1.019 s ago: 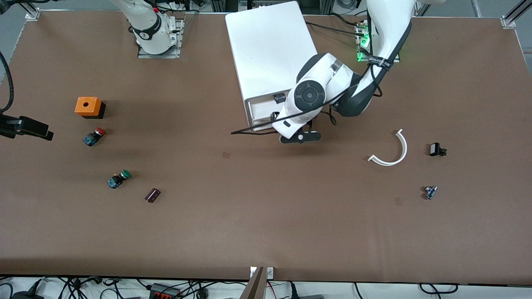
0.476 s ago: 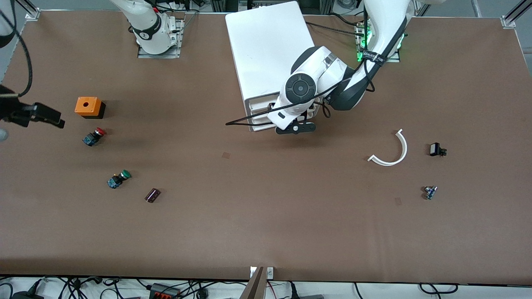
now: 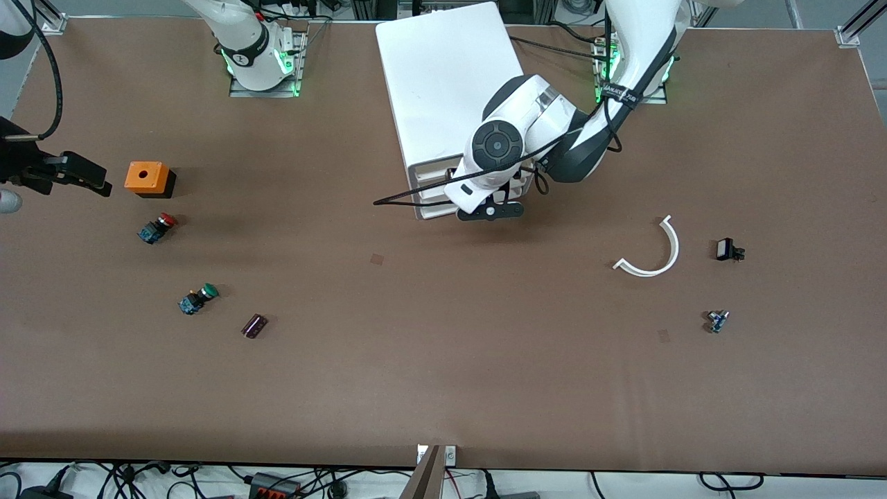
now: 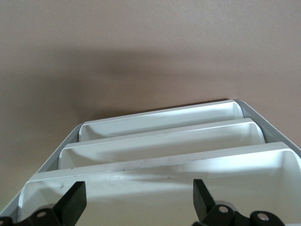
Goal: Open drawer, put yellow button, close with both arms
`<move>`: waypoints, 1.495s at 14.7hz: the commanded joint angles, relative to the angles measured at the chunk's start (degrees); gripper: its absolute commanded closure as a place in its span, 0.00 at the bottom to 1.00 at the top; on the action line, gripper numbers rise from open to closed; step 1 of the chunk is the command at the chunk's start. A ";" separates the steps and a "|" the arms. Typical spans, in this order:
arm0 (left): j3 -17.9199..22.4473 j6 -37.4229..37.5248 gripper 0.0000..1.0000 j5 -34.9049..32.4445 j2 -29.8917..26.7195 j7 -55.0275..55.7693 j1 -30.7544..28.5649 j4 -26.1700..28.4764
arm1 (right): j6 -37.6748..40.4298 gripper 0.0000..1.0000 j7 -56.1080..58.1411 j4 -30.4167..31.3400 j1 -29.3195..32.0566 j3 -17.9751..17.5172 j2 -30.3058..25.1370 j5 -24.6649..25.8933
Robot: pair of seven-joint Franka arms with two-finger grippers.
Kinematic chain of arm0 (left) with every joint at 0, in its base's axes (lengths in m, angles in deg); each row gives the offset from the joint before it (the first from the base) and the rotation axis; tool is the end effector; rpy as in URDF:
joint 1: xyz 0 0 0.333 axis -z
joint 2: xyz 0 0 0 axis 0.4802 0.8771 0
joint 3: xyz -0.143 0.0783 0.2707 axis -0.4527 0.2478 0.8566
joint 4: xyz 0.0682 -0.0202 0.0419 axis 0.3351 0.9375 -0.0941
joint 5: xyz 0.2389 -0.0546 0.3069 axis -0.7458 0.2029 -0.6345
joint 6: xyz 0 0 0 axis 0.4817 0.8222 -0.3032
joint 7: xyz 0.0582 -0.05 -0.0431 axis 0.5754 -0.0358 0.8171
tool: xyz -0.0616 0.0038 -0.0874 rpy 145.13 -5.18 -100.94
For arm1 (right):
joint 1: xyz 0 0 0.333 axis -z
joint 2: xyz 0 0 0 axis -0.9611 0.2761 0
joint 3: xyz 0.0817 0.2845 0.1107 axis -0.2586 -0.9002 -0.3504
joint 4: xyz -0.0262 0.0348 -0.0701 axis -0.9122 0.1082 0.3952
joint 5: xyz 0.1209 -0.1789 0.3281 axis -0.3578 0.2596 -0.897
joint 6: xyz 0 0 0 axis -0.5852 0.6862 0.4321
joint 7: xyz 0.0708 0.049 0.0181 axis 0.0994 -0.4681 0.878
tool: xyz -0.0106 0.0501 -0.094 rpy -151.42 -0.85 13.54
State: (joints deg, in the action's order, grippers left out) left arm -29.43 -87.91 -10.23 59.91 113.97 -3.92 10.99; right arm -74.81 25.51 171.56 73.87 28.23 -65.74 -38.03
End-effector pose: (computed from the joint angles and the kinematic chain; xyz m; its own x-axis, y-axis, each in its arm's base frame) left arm 0.4836 -0.4387 0.3336 0.9311 0.1059 -0.3489 0.1074 -0.9941 -0.0152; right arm 0.5776 -0.0324 0.5808 0.9995 -0.0226 -0.0235 -0.0222 -0.9996 0.0172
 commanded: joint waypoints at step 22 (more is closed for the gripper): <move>11.25 19.44 0.00 -9.23 -18.17 -48.33 -23.72 -10.33 | -1.85 0.00 0.74 3.13 0.02 -0.29 -1.81 0.94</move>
State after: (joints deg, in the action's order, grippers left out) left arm -21.33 -65.32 -21.55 49.10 71.05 -27.95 -7.00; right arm -75.82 25.51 172.89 73.87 28.27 -65.79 -37.90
